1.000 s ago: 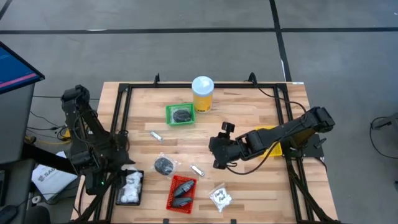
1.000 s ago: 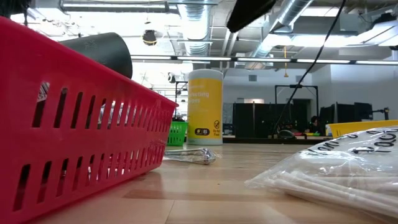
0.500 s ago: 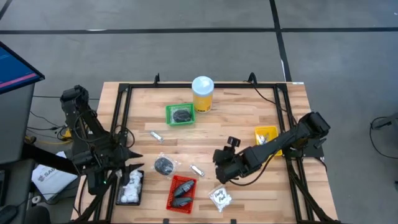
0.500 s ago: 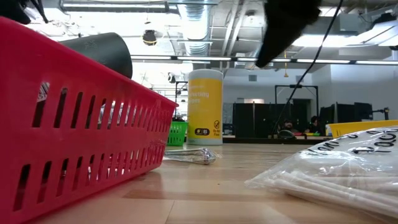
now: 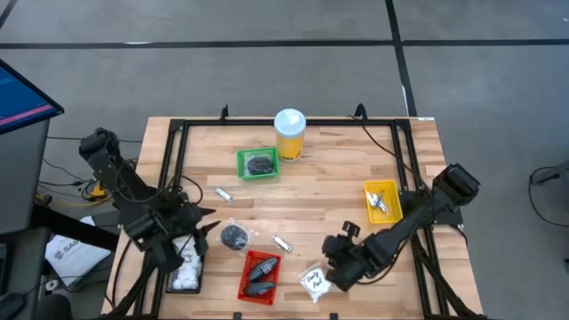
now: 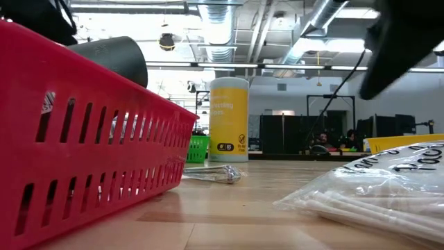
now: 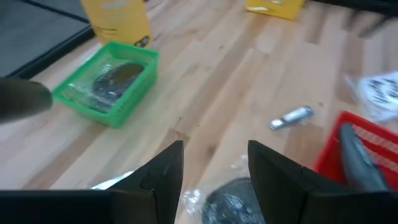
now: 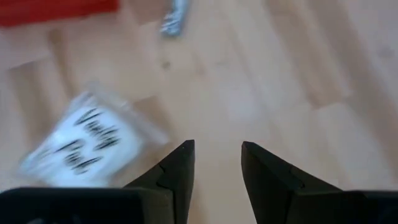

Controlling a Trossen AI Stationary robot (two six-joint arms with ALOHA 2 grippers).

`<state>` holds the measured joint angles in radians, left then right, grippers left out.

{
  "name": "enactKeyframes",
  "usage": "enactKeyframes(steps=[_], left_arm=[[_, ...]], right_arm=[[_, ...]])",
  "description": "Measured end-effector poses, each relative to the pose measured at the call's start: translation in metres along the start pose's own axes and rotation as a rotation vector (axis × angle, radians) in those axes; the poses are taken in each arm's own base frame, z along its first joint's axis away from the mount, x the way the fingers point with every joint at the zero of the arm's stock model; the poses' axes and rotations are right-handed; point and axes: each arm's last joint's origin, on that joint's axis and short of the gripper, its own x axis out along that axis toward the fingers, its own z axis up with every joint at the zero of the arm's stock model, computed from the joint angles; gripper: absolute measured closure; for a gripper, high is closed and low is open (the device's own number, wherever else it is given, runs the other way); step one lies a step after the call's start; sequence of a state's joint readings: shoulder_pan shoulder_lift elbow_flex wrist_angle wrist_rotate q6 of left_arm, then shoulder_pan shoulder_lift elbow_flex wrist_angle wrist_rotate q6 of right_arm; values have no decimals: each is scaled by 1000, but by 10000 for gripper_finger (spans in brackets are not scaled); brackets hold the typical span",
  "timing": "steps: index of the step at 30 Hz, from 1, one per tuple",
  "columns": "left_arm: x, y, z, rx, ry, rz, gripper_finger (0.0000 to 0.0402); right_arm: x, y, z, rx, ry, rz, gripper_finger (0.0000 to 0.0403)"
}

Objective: Pick & Place Travel size toiletries
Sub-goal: Put the white cotton pack into the black bin

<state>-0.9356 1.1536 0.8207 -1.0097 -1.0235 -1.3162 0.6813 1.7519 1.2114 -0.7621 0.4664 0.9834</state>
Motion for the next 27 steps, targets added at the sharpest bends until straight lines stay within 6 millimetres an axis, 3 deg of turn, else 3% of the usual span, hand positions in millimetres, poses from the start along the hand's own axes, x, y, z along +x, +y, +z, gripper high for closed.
enactKeyframes(steps=[12, 27], left_arm=[[16, -1, 11, -119, -9, 42, 234], [15, -6, 13, -175, -30, 9, 234]], right_arm=[[7, 20, -40, 113, 33, 229, 281], [-1, 31, -55, 107, 66, 304, 281]])
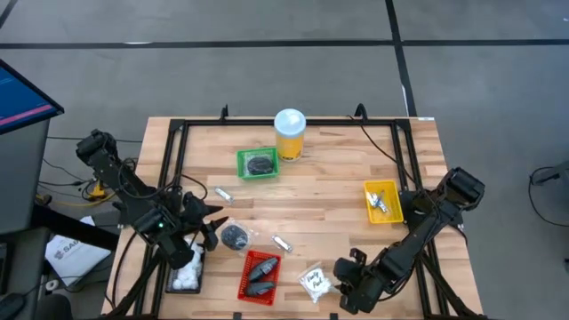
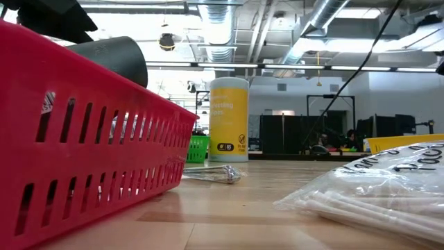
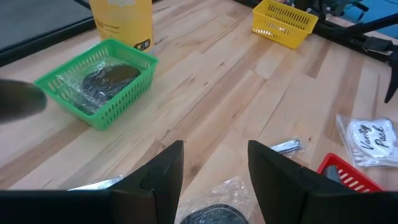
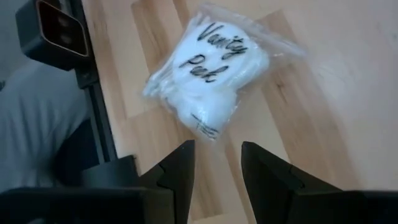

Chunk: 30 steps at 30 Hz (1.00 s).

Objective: Pick & Place Travel size toiletries
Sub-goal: Put the white cotton pack into the black bin

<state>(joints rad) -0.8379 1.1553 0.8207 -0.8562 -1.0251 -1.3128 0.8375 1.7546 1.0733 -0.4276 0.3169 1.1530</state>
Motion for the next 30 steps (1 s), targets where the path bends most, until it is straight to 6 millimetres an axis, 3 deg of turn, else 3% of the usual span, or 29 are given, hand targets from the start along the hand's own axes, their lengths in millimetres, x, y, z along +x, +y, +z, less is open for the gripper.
enactKeyframes(steps=[10, 22, 26, 30], left_arm=[[0, -1, 0, -9, -5, -4, 234], [0, -1, 0, 17, -6, -7, 234], [0, -2, 1, 15, -6, -10, 234], [0, -2, 1, 12, -7, -12, 234]], right_arm=[[0, -2, -1, -9, 9, -26, 269], [0, -2, 0, -14, -1, -23, 177], [2, -2, -1, -17, -11, -28, 171], [15, -1, -6, -39, 3, -28, 173]])
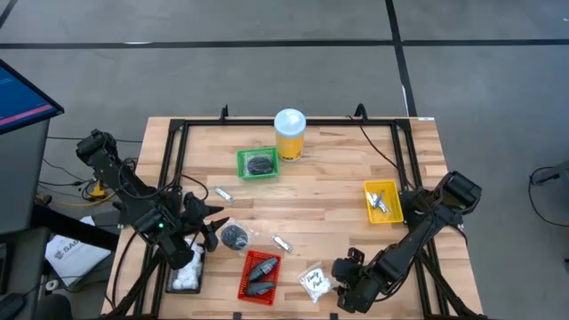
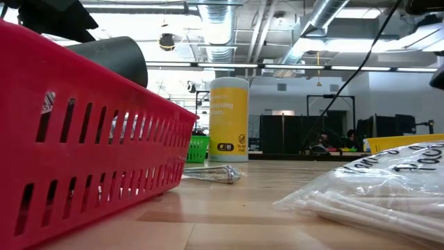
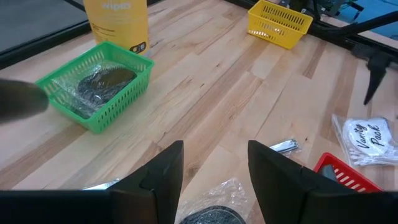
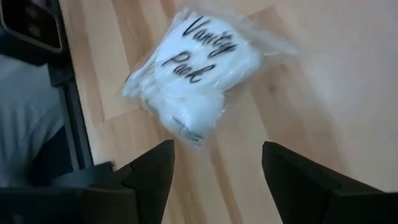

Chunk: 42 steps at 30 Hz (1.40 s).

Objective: Pick & Place Travel size toiletries
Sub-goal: Put the white cotton pack into the black bin

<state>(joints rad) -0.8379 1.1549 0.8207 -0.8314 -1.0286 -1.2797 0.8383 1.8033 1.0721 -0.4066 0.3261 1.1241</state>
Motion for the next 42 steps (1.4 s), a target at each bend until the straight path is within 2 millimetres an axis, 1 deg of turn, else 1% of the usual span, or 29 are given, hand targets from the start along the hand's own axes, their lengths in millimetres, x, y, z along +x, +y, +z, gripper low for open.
enactKeyframes(steps=[3, 6, 16, 21, 26, 30, 33, 36, 37, 42], left_arm=[[0, 0, 0, -2, 0, -1, 234], [0, 0, 0, -3, 0, -2, 234], [0, -1, 0, -8, -1, -5, 234], [0, -1, 0, -8, -1, -5, 234], [0, -1, 0, -8, -1, -5, 234], [0, -1, 0, -8, -1, -5, 234], [0, -1, 0, -8, -1, -5, 234], [0, -1, 0, -8, -1, -5, 234], [0, -1, 0, -8, -1, -5, 234], [0, -1, 0, -8, -1, -5, 234]], right_arm=[[13, 3, -1, -26, 33, 40, 178], [19, 6, 1, -37, 29, 74, 183], [23, 2, 3, -52, 42, 47, 199], [24, 1, 4, -60, 39, 41, 217], [24, 1, 4, -65, 38, 41, 248], [24, 1, 4, -73, 38, 41, 284], [24, 0, 3, -75, 43, 38, 326], [24, 0, 3, -84, 48, 30, 383], [24, -1, 3, -95, 52, 29, 392], [24, -1, 2, -108, 60, 32, 401]])
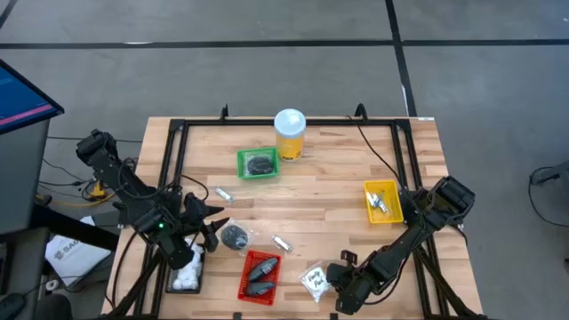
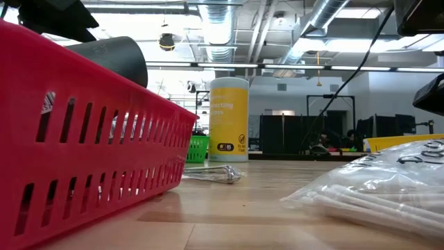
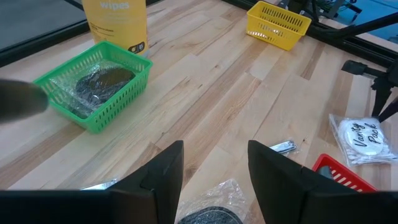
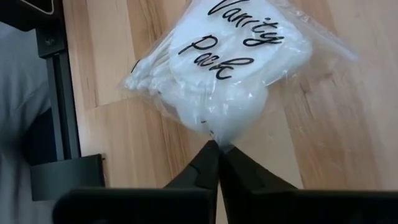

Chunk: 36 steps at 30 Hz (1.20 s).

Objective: Pick & Place Travel size toiletries
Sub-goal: Put the white cotton pack into the black bin

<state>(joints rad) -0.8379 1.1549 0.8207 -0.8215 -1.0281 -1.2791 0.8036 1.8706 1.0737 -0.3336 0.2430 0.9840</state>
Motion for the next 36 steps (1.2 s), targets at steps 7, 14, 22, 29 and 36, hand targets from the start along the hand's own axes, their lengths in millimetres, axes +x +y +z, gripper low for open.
enactKeyframes(steps=[7, 14, 22, 29, 36], left_arm=[[0, 0, 0, -1, 0, 0, 234], [0, -1, 1, -9, -14, -1, 234], [0, -2, 1, -24, -27, -6, 234], [0, -4, 3, -45, -68, -6, 234], [-1, -12, 6, -36, -87, -53, 234]], right_arm=[[-2, 0, 3, -17, 10, -18, 402], [-17, 3, 22, -81, 17, -130, 403], [-51, 15, 50, -197, -12, -274, 403], [-80, 23, 77, -275, -96, -356, 403], [-95, 22, 101, -338, -189, -414, 403]])
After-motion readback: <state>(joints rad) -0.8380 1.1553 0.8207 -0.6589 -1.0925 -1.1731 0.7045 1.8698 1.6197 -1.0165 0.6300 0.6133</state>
